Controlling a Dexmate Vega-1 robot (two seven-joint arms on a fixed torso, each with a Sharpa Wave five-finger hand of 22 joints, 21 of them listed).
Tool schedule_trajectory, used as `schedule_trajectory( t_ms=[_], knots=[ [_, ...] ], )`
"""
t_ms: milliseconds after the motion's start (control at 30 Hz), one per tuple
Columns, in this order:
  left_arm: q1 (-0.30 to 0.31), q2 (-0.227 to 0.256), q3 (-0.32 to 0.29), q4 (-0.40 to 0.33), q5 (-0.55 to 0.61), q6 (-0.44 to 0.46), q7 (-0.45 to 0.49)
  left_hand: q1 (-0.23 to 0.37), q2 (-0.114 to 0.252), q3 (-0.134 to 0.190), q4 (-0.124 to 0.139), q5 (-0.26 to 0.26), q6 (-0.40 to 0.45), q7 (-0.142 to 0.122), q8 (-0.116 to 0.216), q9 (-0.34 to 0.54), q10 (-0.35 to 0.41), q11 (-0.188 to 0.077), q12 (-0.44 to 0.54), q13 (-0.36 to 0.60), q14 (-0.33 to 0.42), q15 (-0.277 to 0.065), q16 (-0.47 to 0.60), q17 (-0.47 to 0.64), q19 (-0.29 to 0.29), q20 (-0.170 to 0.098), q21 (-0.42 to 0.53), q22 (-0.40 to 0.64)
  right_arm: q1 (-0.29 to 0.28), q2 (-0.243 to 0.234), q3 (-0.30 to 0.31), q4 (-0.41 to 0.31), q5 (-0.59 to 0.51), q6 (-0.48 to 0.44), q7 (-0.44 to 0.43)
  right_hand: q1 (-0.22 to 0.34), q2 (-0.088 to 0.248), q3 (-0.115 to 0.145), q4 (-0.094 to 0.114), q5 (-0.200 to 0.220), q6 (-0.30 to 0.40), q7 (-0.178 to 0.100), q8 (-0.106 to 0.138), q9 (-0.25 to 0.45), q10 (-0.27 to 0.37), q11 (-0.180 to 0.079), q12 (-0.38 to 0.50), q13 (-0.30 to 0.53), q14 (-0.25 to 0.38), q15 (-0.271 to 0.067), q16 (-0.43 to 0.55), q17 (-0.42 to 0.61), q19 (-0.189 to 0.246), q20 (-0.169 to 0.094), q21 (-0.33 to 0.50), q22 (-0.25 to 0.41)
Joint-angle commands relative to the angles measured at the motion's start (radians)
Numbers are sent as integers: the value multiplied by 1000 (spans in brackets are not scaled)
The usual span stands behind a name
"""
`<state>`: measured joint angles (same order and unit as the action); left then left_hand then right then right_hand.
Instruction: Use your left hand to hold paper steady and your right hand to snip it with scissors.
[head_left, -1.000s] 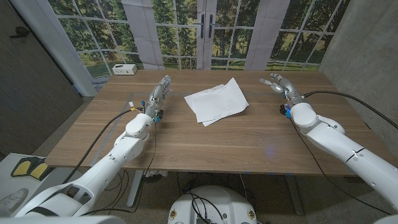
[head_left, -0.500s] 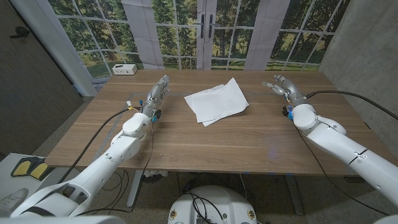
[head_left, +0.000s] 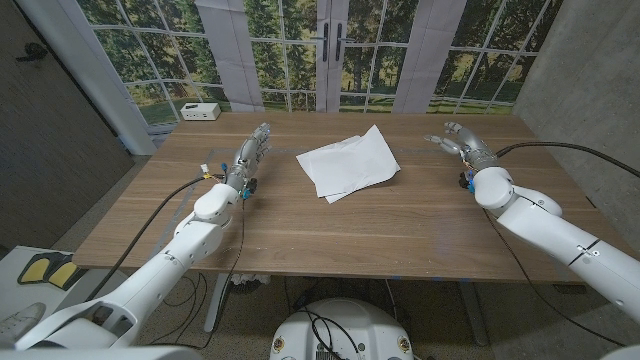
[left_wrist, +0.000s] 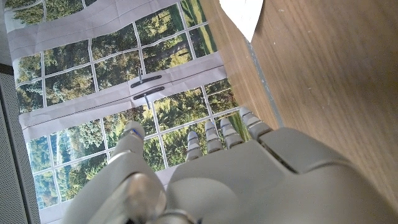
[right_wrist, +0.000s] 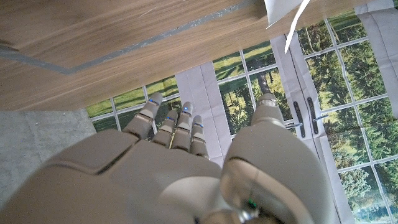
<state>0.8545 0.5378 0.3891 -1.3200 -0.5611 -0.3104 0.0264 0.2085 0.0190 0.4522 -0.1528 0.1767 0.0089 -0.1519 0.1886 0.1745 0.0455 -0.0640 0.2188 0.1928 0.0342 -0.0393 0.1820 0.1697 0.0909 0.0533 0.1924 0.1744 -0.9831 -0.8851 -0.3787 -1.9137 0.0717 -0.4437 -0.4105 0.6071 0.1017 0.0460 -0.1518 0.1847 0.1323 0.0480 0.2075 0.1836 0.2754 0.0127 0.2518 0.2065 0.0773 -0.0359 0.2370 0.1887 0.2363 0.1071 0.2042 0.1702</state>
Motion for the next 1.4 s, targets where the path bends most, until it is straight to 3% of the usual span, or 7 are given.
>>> schedule_trajectory(
  t_ms=[33,1400],
  knots=[
    [3,8,-3,4,-8,4,-16,4,-4,-1,0,0,4,-3,-1,6,-1,4,0,6,3,-31,0,4,0,-4,2,2,-14,-24,12,-50,-14,-91,-4,7,-5,-1,5,-1,10,3,5,5,10,1,4,2,15,-22,4,2,12,3,9,2],
    [-30,-25,18,50,4,2,-16,7,-5,-2,2,0,9,-2,0,6,6,0,1,6,7,-32,1,4,3,-7,3,2,-21,-64,27,-111,-8,-330,-28,30,6,15,3,-3,45,15,10,5,47,6,4,4,49,-15,6,4,43,3,7,3]
  ],
)
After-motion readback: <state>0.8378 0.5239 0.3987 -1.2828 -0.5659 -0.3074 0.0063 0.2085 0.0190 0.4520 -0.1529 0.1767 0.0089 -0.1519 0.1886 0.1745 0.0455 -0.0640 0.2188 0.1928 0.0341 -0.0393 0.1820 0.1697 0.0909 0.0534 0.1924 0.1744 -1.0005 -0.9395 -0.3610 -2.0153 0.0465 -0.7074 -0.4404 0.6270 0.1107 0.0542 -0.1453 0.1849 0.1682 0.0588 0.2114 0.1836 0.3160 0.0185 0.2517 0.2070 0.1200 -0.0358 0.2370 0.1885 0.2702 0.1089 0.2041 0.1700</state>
